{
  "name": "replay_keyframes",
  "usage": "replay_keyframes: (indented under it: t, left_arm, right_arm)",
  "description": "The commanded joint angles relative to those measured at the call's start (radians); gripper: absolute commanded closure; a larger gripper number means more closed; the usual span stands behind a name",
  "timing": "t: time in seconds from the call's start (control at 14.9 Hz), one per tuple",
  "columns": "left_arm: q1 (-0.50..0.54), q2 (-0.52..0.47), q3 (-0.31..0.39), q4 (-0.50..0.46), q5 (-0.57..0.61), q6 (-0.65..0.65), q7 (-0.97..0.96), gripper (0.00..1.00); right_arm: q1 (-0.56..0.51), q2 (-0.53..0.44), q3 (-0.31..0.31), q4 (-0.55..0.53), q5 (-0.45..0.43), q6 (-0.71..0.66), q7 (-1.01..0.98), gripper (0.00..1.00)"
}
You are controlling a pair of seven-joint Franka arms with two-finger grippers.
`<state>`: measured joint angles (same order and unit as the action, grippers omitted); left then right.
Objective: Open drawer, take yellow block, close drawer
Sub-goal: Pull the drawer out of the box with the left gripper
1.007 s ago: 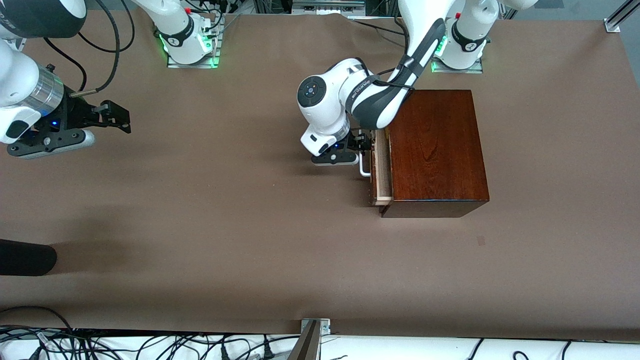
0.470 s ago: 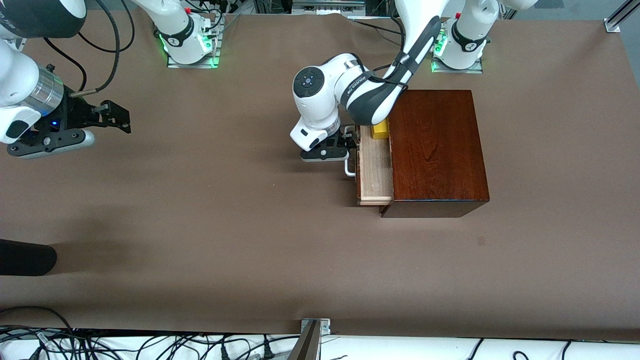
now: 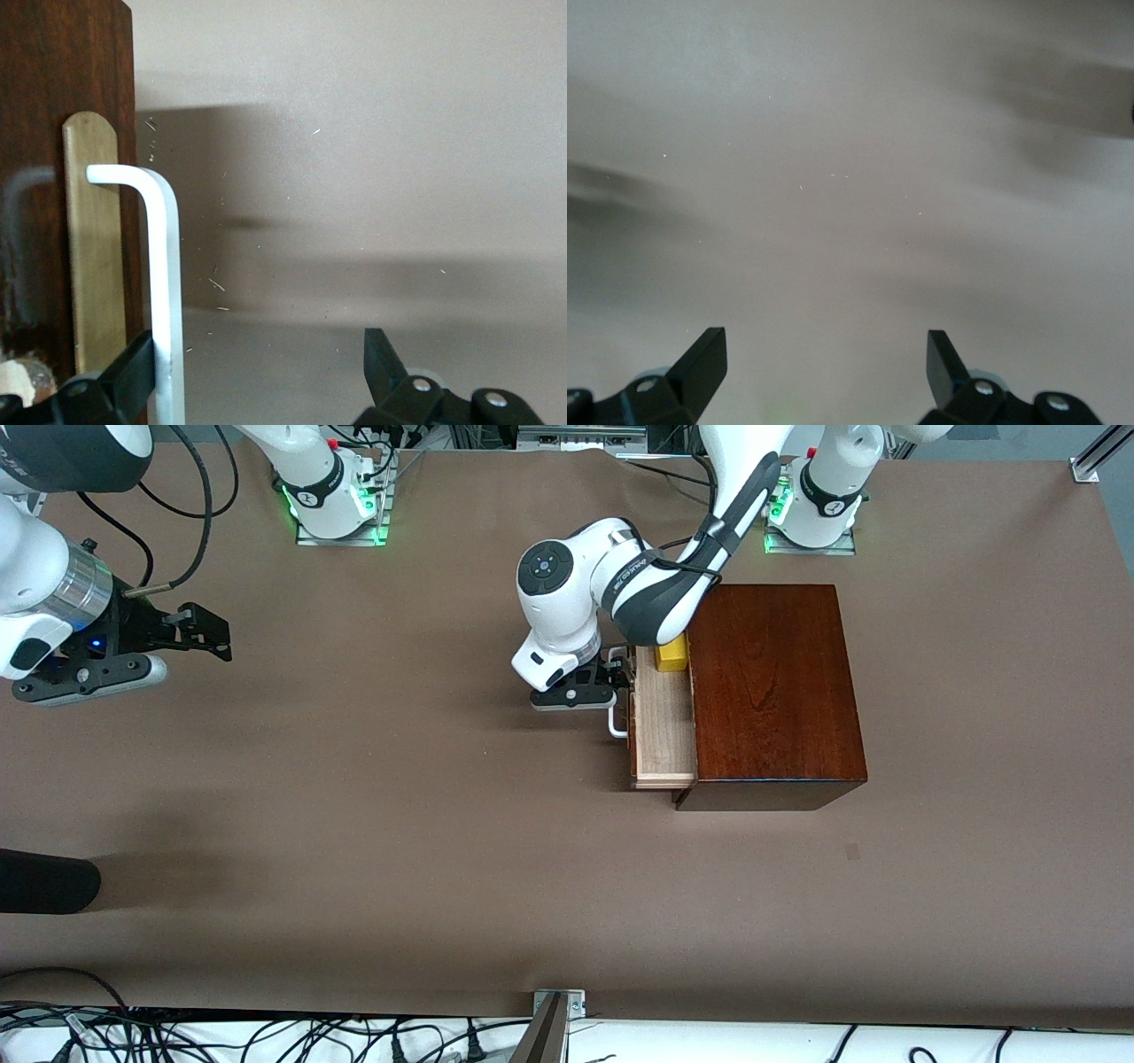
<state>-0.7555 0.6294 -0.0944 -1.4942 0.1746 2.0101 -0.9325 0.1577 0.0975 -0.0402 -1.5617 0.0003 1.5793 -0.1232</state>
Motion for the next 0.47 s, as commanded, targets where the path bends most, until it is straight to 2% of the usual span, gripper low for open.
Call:
replay_keyframes:
  t: [0.0,0.4]
  left_arm:
    - [-0.015,0.027,0.001,0.037,-0.062,0.015,-0.020,0.00]
    - [-0.031,0.030,0.001,0.038,-0.073,0.036,-0.049,0.00]
  right_arm:
    - [-0.001,0.011,0.000,0.025,-0.008,-0.012,0.004,0.00]
    - [-0.003,0.011,0.000,0.025,-0.008,-0.012,0.004,0.00]
